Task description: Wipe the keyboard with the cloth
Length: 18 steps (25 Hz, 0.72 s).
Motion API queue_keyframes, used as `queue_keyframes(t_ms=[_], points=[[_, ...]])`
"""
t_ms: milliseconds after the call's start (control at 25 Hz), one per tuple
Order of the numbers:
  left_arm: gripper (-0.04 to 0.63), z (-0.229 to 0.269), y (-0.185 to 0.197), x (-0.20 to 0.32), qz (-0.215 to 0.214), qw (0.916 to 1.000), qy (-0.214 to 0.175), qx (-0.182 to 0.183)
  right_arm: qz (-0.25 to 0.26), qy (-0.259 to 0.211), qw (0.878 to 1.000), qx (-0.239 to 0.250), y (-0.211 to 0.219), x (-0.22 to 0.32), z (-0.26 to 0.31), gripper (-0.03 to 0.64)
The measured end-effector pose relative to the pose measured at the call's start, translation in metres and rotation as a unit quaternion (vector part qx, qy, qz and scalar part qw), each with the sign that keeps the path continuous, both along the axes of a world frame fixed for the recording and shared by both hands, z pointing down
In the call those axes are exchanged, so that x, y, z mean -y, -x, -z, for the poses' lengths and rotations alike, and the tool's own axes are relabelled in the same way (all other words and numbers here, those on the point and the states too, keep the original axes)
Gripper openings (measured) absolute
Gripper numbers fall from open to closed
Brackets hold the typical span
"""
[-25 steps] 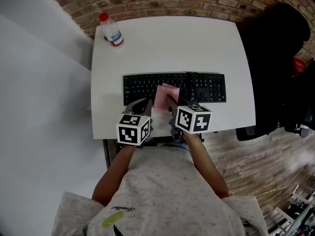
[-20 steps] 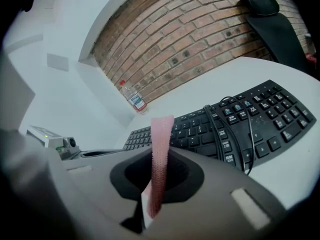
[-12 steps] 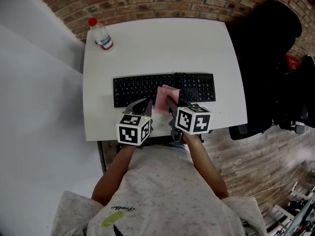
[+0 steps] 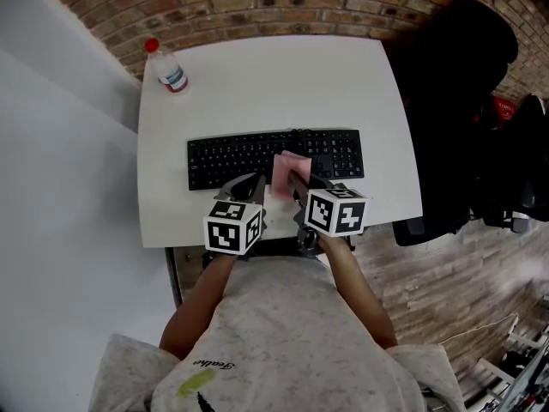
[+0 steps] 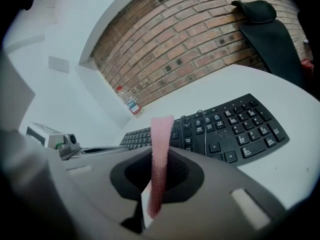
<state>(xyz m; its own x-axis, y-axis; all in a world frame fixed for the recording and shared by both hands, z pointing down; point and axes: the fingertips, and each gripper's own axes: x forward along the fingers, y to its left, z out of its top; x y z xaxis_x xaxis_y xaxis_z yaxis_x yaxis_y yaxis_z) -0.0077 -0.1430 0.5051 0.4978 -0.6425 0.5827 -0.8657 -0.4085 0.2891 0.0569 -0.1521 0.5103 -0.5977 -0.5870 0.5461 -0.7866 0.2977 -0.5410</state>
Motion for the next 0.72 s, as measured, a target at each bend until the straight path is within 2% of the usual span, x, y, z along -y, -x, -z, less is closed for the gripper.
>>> queue_keyframes(t_ms=[480,720], points=[[-0.012,0.0,-0.034,0.006,-0.007,1.0,-0.003,0.004,-0.008,-0.001,1.0,0.004,-0.038,0.005,0.0,0.02],[-0.012,0.0,-0.055,0.012,-0.01,0.9999,-0.002,0.005,0.006,-0.005,1.0,-0.004,-0.056,0.008,0.001,0.02]])
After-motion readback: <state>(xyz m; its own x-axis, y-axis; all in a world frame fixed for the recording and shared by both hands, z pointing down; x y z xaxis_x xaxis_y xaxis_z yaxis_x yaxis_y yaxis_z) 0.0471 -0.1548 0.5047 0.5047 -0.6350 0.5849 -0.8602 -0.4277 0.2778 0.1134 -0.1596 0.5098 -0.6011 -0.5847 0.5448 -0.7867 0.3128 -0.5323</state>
